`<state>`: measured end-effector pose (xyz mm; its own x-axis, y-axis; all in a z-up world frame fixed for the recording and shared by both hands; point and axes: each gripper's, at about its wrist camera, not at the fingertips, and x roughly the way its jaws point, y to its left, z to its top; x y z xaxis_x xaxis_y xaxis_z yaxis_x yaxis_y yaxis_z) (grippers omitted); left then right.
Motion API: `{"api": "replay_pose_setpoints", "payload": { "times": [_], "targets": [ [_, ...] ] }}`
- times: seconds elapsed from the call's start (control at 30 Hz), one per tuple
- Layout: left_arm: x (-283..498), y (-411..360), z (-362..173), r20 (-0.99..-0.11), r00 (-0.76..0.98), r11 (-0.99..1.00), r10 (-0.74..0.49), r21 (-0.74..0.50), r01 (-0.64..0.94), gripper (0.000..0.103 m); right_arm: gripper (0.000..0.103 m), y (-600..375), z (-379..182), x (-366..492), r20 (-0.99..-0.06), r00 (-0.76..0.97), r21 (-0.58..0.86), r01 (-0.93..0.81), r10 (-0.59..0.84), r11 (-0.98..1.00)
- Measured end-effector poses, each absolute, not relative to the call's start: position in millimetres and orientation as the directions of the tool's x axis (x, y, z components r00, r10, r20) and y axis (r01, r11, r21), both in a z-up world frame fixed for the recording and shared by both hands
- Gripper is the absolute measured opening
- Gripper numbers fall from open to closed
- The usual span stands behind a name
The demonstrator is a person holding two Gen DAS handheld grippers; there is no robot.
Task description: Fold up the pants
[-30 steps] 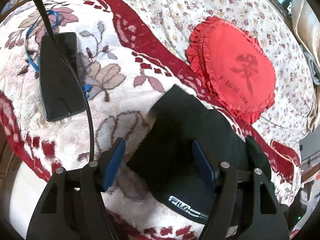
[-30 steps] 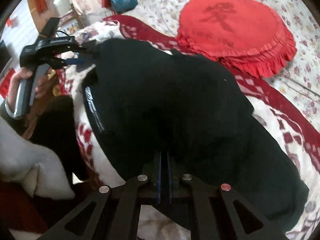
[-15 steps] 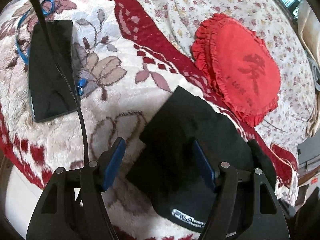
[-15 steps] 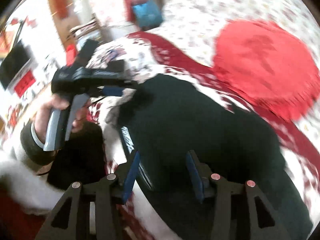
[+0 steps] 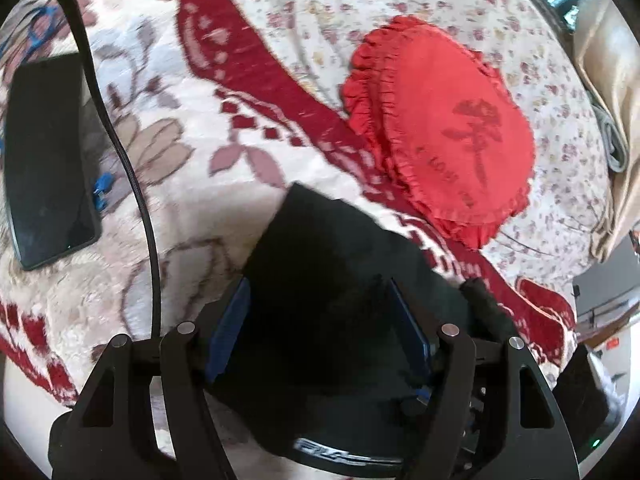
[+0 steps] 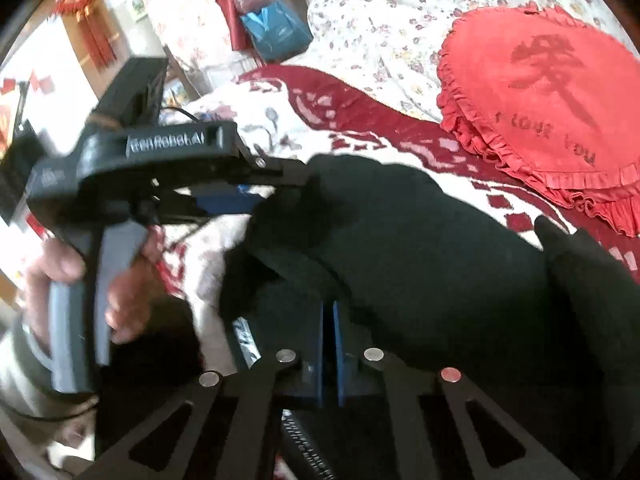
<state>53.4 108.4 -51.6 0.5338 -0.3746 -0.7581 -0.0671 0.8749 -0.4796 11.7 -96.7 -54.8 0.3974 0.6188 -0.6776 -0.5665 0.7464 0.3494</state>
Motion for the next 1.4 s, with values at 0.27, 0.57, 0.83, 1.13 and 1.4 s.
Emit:
{"api": "replay_pose_setpoints", "payload": {
  "times": [0.27, 0.57, 0.83, 1.13, 1.4],
  "targets": [
    [15, 117, -25, -0.748, 0.583, 0.905, -0.317, -0.423, -0.051, 0.070, 0.004, -78, -41, -35, -0.678, 0.310, 0.358, -0.653, 0.667, 0.668],
    [4, 124, -49, -0.816, 0.560, 0.958, -0.144, -0.258, -0.129, 0.070, 0.029, -105, -44, -19, -0.711, 0.367, 0.357, -0.547, 0.600, 0.757],
    [10, 91, -44, -0.799, 0.573, 0.964, -0.184, -0.262, -0.055, 0.070, 0.062, -142, -37, 33, -0.782, 0.568, 0.050, -0.355, 0.257, 0.934],
    [14, 63, -64, -0.830, 0.536, 0.980, -0.155, -0.198, -0.023, 0.070, 0.006, -247, -14, 5, -0.743, 0.598, 0.206, -0.224, 0.301, 0.953],
    [15, 57, -66, -0.836, 0.535, 0.985, -0.120, -0.167, -0.040, 0.070, 0.006, -398, -39, -90, -0.835, 0.545, 0.209, 0.195, 0.071, 0.958]
  ]
}}
